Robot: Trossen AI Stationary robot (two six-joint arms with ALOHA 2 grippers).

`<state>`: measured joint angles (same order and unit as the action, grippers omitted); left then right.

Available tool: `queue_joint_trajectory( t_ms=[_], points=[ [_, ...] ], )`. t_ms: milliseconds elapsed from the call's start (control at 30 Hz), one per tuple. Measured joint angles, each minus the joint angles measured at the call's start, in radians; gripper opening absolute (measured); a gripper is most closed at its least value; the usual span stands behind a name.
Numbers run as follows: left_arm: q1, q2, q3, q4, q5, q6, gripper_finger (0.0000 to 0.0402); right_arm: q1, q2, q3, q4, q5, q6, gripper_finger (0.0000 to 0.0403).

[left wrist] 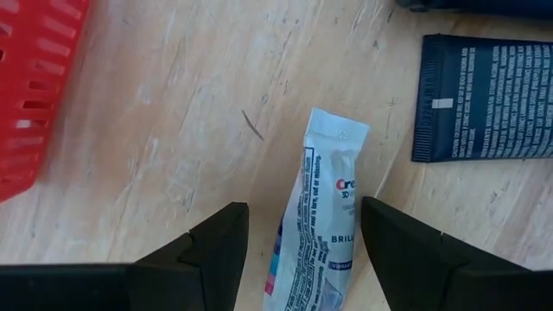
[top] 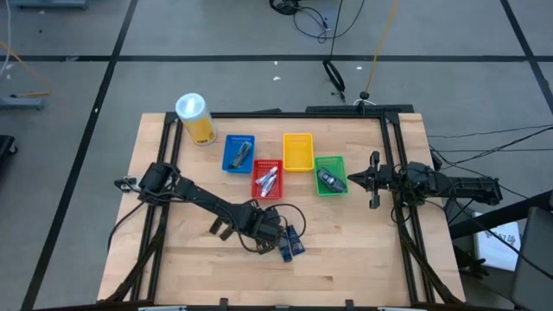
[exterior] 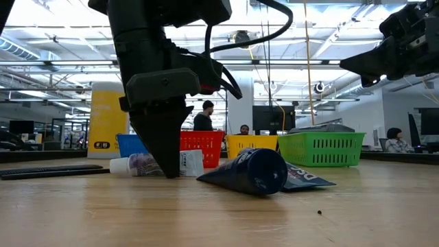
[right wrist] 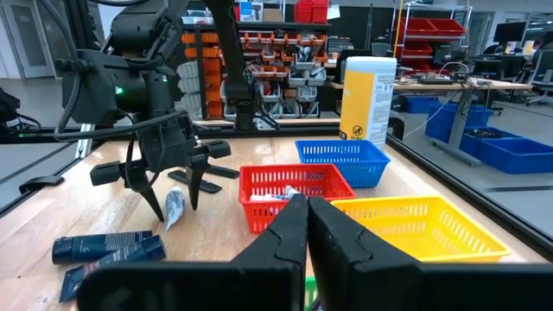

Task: Pick & Place Travel size toiletries
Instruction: Put the white toothpaste into the red bin

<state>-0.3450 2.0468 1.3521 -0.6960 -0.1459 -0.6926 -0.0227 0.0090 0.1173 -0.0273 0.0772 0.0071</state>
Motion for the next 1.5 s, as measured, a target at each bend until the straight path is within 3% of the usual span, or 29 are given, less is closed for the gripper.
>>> queue_joint_trajectory(
  t_ms=[167,500,700,933,1267,1500],
  points=[
    [0.000,0.000,0.001,-0.010,0.014,0.000,0.0215,0.000,0.000,0.000,0.000,0.000,0.000,0.0004],
    [-0.002,0.000,0.001,-0.006,0.042,-0.009,0.0094,0.000,0.000,0.000,0.000,0.000,0.000,0.0004],
    [0.000,0.000,0.001,-0.007,0.041,-0.016,0.0053,0.000,0.000,0.000,0.000,0.000,0.000,0.0004],
    [0.000,0.000,0.001,-0.009,0.039,-0.001,0.0033,0.000,0.000,0.000,0.000,0.000,0.000,0.0004],
    [0.001,0.000,0.001,-0.009,0.039,-0.005,0.0043,0.000,0.000,0.000,0.000,0.000,0.000,0.0004],
    [0.001,0.000,0.001,-0.009,0.039,-0.004,0.0028,0.000,0.000,0.000,0.000,0.000,0.000,0.0004]
  ],
)
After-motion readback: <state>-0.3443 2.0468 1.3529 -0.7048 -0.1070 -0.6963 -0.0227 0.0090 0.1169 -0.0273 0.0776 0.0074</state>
